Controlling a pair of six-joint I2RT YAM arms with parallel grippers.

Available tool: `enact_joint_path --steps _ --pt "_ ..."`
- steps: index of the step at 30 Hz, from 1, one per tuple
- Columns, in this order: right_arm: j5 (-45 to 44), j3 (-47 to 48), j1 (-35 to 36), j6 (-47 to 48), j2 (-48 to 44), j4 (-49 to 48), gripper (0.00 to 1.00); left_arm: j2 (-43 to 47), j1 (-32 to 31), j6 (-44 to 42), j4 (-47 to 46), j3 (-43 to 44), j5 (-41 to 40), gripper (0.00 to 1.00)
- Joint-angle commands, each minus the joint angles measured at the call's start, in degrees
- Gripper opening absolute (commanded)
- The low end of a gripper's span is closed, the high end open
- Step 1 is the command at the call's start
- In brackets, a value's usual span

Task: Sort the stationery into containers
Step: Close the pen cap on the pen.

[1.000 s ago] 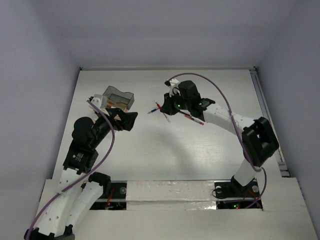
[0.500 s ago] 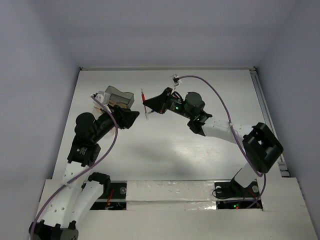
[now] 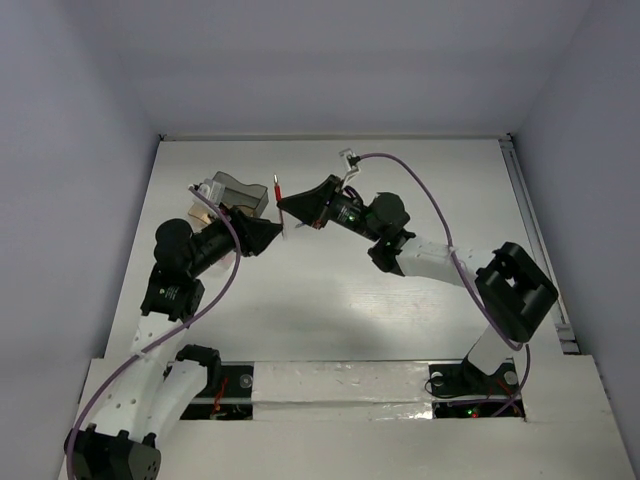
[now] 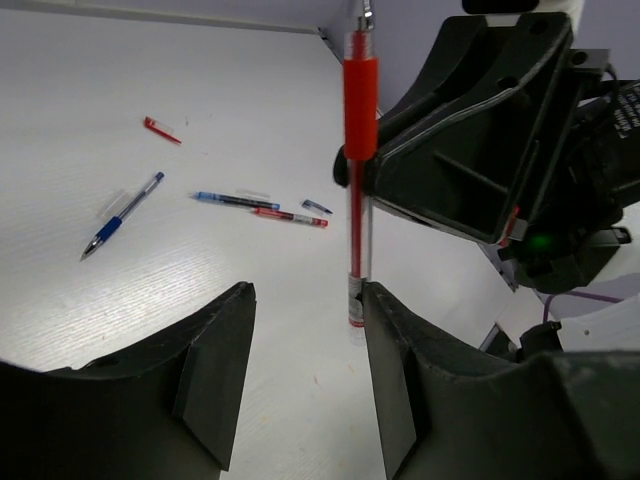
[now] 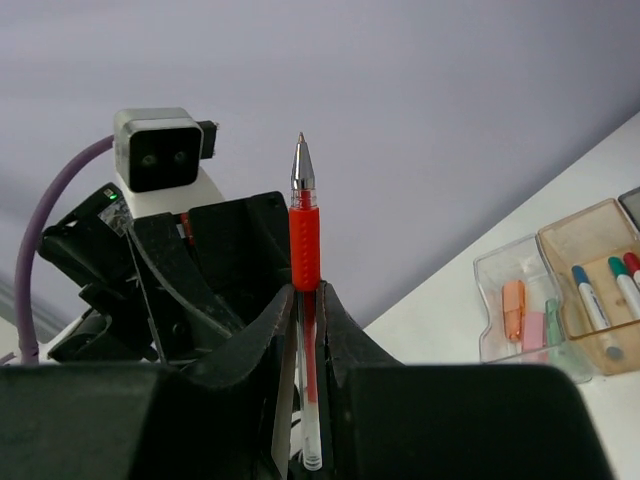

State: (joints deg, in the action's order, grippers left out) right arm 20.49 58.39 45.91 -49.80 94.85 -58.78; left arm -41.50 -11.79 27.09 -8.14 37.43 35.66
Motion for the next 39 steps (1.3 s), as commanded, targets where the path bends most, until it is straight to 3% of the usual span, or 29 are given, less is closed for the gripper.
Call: enact_joint_path --steps 1,12,24,26,27,28,33,34,39 --pt "0.9 2.7 1.1 -1.9 1.9 -5.6 0.00 0.5 0.4 1.4 -5.7 -0.7 4.2 0.42" --pt "1.0 3.8 1.6 -2.3 2.9 -5.6 0.00 1.0 0.4 2.3 -7.8 -1.3 6.1 0.26" --pt "1.9 4.5 2.2 -2.5 3.0 -5.6 0.00 0.5 0.4 2.2 -7.5 -1.1 5.8 0.25" --pt "2.0 4.7 2.2 -2.5 3.1 -5.6 0.00 0.4 0.4 2.2 -7.4 -1.1 5.7 0.18" --pt "2.2 4.7 2.2 -2.5 3.1 -5.5 0.00 0.4 0.4 2.0 -6.9 -1.0 5.3 0.06" --pt "2.2 4.6 2.2 -2.5 3.1 -5.5 0.00 0.4 0.4 1.7 -6.5 -0.9 4.9 0.00" --pt "2.2 4.0 2.2 -1.9 2.6 -5.4 0.00 0.9 0.4 0.9 -5.3 -0.4 3.9 0.00" --pt "2.3 3.9 2.2 -1.2 1.9 -4.9 0.01 1.1 0.4 0.6 -5.0 -0.3 3.6 0.00" --pt "4.8 5.8 -0.6 3.2 -0.7 6.0 0.33 1.9 0.4 -1.0 -3.0 0.2 2.2 0.00"
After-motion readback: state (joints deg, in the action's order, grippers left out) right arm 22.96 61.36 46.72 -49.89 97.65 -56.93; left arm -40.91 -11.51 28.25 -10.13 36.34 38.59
